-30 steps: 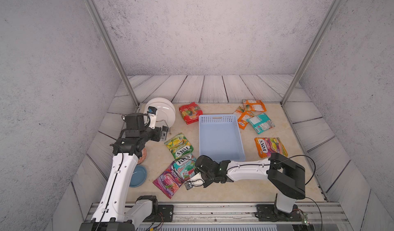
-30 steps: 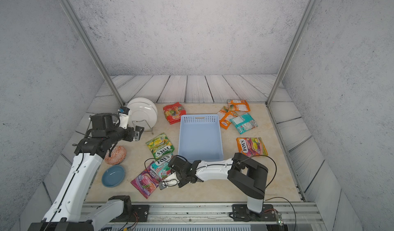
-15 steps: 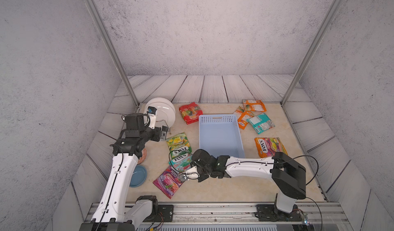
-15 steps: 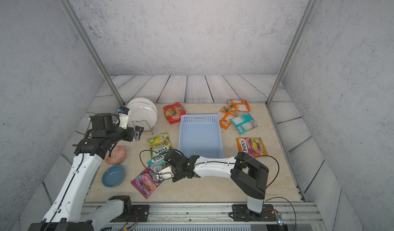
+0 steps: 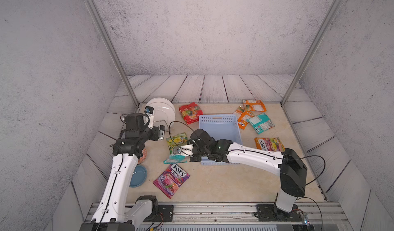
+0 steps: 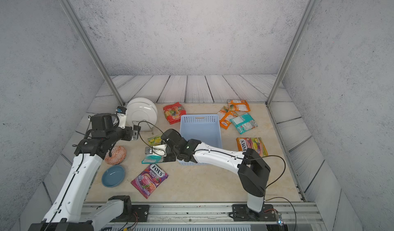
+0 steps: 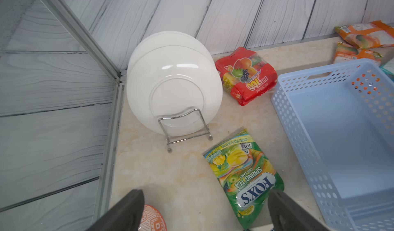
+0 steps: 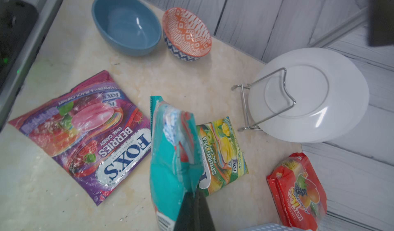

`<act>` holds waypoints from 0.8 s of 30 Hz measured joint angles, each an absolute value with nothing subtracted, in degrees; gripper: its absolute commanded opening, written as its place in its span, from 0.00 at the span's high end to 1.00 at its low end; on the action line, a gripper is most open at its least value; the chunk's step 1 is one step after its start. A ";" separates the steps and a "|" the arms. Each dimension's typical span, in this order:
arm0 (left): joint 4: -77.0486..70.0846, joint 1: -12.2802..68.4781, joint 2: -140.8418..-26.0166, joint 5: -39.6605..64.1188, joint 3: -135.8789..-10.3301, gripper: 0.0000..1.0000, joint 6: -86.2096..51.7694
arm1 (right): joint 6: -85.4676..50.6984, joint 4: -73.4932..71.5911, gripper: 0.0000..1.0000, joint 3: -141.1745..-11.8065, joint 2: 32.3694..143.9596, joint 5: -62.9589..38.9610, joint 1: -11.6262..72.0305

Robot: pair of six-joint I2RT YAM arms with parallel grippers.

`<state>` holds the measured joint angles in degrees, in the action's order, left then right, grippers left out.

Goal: Put the candies in the basket
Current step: Pick up the candy at the center of the board, then place the candy in the basket.

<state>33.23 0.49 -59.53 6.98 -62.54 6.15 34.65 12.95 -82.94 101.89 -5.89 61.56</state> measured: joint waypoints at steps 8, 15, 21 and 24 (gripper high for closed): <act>31.42 0.38 -58.63 0.19 -61.28 0.02 5.72 | 21.91 14.68 1.00 -91.46 101.89 -4.67 57.91; 30.59 0.38 -58.30 2.52 -59.40 0.02 5.50 | 9.45 20.75 1.00 -100.18 101.89 -2.04 52.86; 31.68 0.75 -58.24 5.87 -58.00 0.02 5.72 | 0.16 27.77 1.00 -103.18 101.89 -0.21 48.10; 31.11 1.43 -58.24 7.11 -56.88 0.01 6.17 | -4.10 30.57 1.00 -103.31 101.89 0.64 45.93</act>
